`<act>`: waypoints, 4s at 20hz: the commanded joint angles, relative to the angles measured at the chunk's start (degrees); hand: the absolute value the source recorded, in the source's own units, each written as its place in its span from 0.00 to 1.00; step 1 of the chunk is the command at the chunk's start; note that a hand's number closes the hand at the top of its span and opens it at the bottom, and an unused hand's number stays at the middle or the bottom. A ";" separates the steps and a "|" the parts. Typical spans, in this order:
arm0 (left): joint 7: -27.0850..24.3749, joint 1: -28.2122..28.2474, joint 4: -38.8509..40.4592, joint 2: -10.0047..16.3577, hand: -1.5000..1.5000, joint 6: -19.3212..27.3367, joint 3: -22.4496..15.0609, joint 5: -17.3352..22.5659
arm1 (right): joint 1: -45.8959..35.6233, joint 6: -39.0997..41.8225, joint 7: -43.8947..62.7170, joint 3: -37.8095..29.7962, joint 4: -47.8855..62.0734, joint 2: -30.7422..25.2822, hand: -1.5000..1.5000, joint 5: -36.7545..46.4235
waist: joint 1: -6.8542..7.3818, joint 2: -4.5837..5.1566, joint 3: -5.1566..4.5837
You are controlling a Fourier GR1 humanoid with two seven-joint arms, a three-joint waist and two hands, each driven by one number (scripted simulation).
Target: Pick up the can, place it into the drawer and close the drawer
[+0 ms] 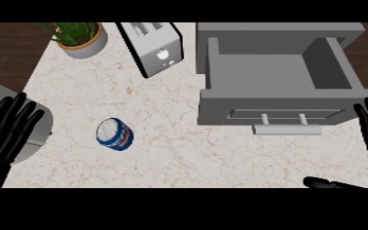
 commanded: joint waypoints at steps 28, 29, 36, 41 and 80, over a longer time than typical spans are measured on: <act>13.15 -5.45 3.87 -8.59 0.00 6.30 1.93 7.78 | 15.06 21.23 -7.77 -20.81 0.41 -0.74 0.00 -17.90 | -0.46 0.03 -0.01; 13.21 -9.49 6.92 -8.95 0.00 8.00 -0.21 5.10 | 11.33 19.06 -4.56 -21.45 -0.76 -2.33 0.00 -19.72 | -0.50 0.09 -0.02; 3.01 -6.24 16.30 -10.94 0.00 3.34 -0.18 1.68 | 13.98 24.06 -6.93 -24.40 0.37 -0.32 0.00 -19.33 | -0.40 0.06 -0.03; -0.47 -8.46 23.94 -11.46 0.00 3.06 -1.48 -1.01 | 14.53 26.88 -8.71 -25.62 2.66 1.16 0.00 -18.34 | -0.42 0.07 -0.02; -40.62 -21.11 82.36 -7.46 0.00 -1.19 6.64 -5.79 | 12.73 32.41 3.09 -35.41 -4.43 3.71 0.00 -28.11 | -0.67 0.12 -0.06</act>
